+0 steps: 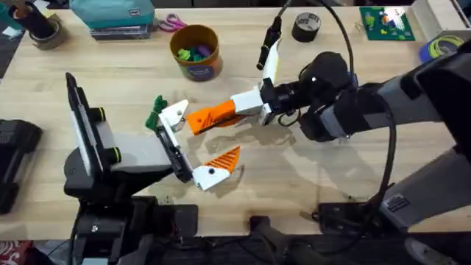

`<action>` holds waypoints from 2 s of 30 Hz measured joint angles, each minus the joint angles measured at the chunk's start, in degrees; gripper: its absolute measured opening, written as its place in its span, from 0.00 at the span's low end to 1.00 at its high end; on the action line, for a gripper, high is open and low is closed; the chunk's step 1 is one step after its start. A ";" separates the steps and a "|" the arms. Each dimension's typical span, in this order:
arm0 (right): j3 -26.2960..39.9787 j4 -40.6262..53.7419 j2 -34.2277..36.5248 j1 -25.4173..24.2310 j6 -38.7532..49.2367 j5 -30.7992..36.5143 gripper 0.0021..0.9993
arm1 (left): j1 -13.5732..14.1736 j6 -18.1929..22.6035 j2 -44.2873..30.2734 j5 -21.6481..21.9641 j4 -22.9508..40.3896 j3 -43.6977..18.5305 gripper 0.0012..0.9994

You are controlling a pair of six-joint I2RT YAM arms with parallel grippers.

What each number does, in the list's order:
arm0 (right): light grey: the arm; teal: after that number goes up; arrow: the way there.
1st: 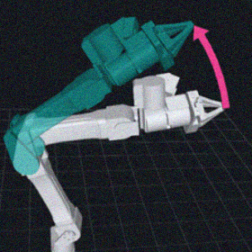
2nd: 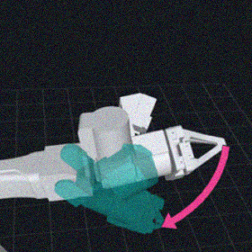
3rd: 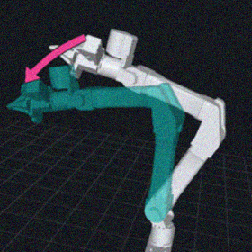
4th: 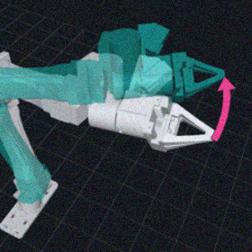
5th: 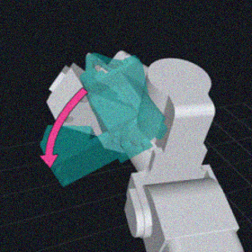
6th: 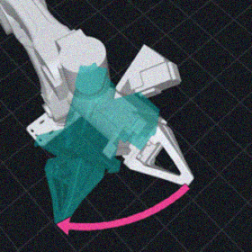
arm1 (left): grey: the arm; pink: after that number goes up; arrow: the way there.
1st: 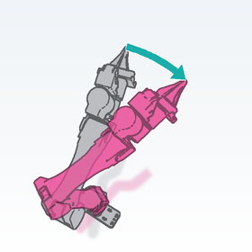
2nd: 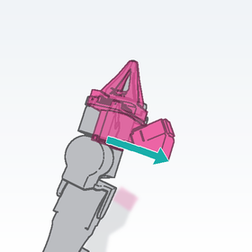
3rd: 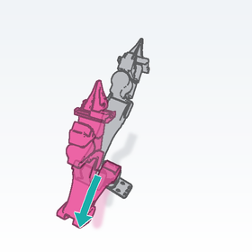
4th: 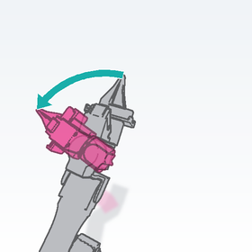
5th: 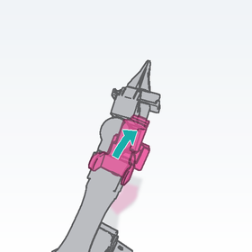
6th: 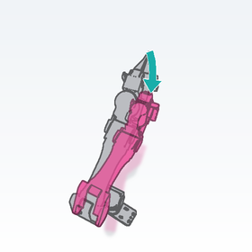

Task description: Pick up the gripper from the table and insert it into the empty holder that is missing its gripper. Then pick up a screw, insert it into the mounting hole, and use the screwdriver to tighten it. Finally, clean up the table by picking up the vegetable and placing it into the bucket.

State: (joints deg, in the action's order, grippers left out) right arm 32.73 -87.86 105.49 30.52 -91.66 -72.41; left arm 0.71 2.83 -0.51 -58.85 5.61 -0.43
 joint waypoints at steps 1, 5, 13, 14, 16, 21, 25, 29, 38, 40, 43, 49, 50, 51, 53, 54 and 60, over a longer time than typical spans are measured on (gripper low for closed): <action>0.00 -0.02 0.00 0.00 0.02 0.16 0.01 | 0.00 0.00 0.00 0.00 0.00 0.00 0.99; 0.00 -0.02 0.00 0.00 0.40 0.45 0.01 | -0.01 0.00 0.00 -0.01 0.00 0.00 0.99; 0.00 -0.02 0.00 0.61 0.83 0.60 0.01 | 0.00 0.00 0.00 0.00 0.00 0.00 0.99; 0.00 -0.02 0.00 0.64 0.83 0.60 0.01 | 0.00 0.00 0.00 0.00 0.00 0.00 0.99; 0.00 -0.02 0.00 0.72 0.83 0.71 0.01 | -0.01 0.00 0.00 -0.02 0.00 0.00 0.99; 0.00 0.00 0.00 0.83 0.85 1.43 0.01 | 0.00 0.00 0.00 -0.02 0.00 0.00 0.99; 0.00 0.03 0.00 0.86 0.85 1.77 0.01 | 0.00 0.00 0.00 0.00 0.00 0.00 0.99; 0.00 0.01 0.00 0.85 0.83 2.11 0.01 | -0.02 0.00 0.00 0.00 0.00 0.00 0.99; 0.00 0.05 0.00 0.87 0.83 2.13 0.01 | -0.02 0.00 0.00 0.00 0.00 0.00 0.99; 0.00 0.30 0.00 0.87 0.83 2.13 0.01 | -0.01 0.00 0.00 0.00 0.00 0.00 0.99; 0.00 0.42 0.00 0.92 0.83 2.13 0.01 | -0.02 0.00 0.00 0.00 0.00 0.00 0.99; 0.00 0.42 0.00 0.98 0.81 2.25 0.01 | -0.02 0.00 0.00 0.02 0.00 0.00 0.99; 0.00 0.42 0.00 0.98 0.83 2.30 0.01 | -0.02 0.00 0.00 0.02 0.00 0.00 0.99; 0.00 0.42 0.00 0.98 0.81 2.33 0.01 | -0.02 0.00 0.00 0.02 0.00 0.00 0.99; 0.00 0.40 0.00 0.98 0.81 2.33 0.01 | -0.02 0.00 0.00 0.02 0.00 0.00 0.99; 0.00 0.33 0.00 0.98 0.81 2.35 0.01 | -0.02 0.00 0.00 0.02 0.00 0.00 0.99; 0.00 0.27 0.00 0.98 0.81 2.44 0.01 | -0.02 0.00 0.00 0.02 0.00 0.00 0.99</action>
State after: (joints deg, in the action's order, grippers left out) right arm 32.73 -87.59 105.49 31.51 -90.85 -69.97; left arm 0.69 2.83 -0.51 -58.83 5.61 -0.43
